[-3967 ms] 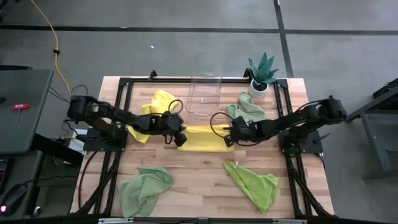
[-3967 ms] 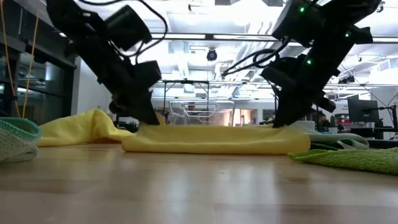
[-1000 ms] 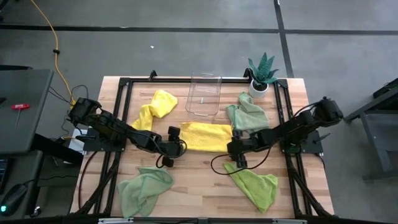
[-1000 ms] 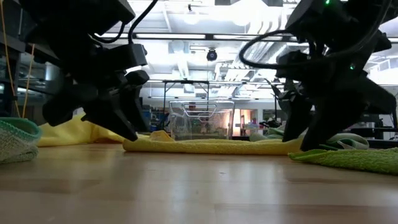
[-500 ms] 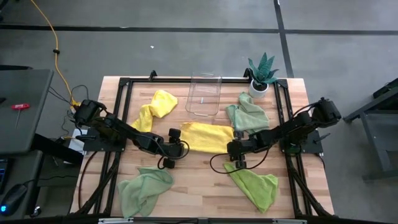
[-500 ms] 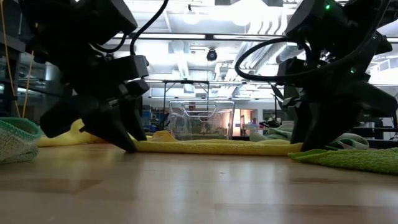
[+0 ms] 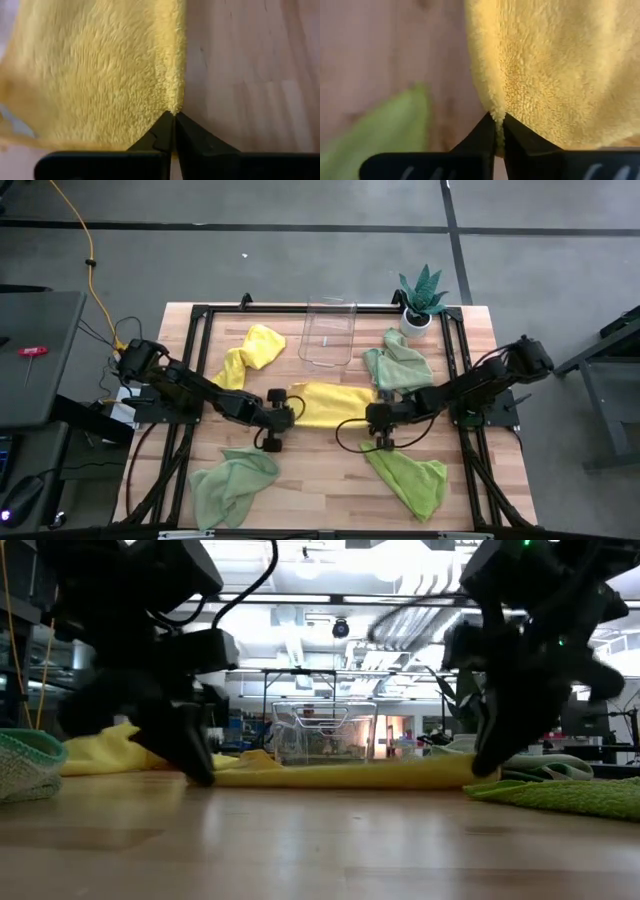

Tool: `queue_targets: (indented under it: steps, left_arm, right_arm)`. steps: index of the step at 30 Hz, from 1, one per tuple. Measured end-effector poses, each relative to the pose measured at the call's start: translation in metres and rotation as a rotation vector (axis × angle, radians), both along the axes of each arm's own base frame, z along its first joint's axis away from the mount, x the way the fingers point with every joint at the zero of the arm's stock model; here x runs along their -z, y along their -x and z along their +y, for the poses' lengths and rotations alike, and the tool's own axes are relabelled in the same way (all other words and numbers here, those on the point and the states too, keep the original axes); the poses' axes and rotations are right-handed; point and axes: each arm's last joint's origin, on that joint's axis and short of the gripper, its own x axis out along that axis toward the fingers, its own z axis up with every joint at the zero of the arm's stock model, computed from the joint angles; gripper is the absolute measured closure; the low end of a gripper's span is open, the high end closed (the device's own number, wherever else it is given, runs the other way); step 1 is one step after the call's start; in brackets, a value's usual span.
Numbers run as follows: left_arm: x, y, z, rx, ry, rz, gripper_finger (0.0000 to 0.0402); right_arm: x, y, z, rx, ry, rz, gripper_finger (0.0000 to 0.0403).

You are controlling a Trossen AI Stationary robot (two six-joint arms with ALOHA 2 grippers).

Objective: Fold microfiber towels
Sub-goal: Fold the right yellow towel

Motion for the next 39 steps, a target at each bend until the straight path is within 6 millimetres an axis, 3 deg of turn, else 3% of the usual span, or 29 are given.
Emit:
queue_targets:
  steps: [7, 13, 17, 27, 39]
  left_arm:
    - [-0.027, 0.007, -0.006, -0.054, 0.324, -0.049, 0.0397]
    - [-0.054, 0.012, 0.007, -0.126, 0.381, -0.149, 0.04]
    - [-0.059, 0.014, 0.022, -0.194, 0.365, -0.172, 0.04]
    - [-0.048, 0.013, 0.055, -0.366, 0.34, -0.138, 0.0401]
    - [-0.025, 0.011, 0.061, -0.56, 0.326, -0.054, 0.0401]
  right_arm:
    - [-0.018, 0.002, 0.002, -0.033, -0.291, -0.015, 0.04]
    - [-0.028, 0.002, -0.01, 0.062, -0.455, -0.009, 0.0402]
    - [-0.032, 0.0, -0.025, 0.183, -0.514, -0.016, 0.0402]
    - [-0.03, -0.001, -0.052, 0.455, -0.538, -0.025, 0.0402]
    - [-0.025, 0.004, -0.058, 0.682, -0.503, 0.014, 0.0403]
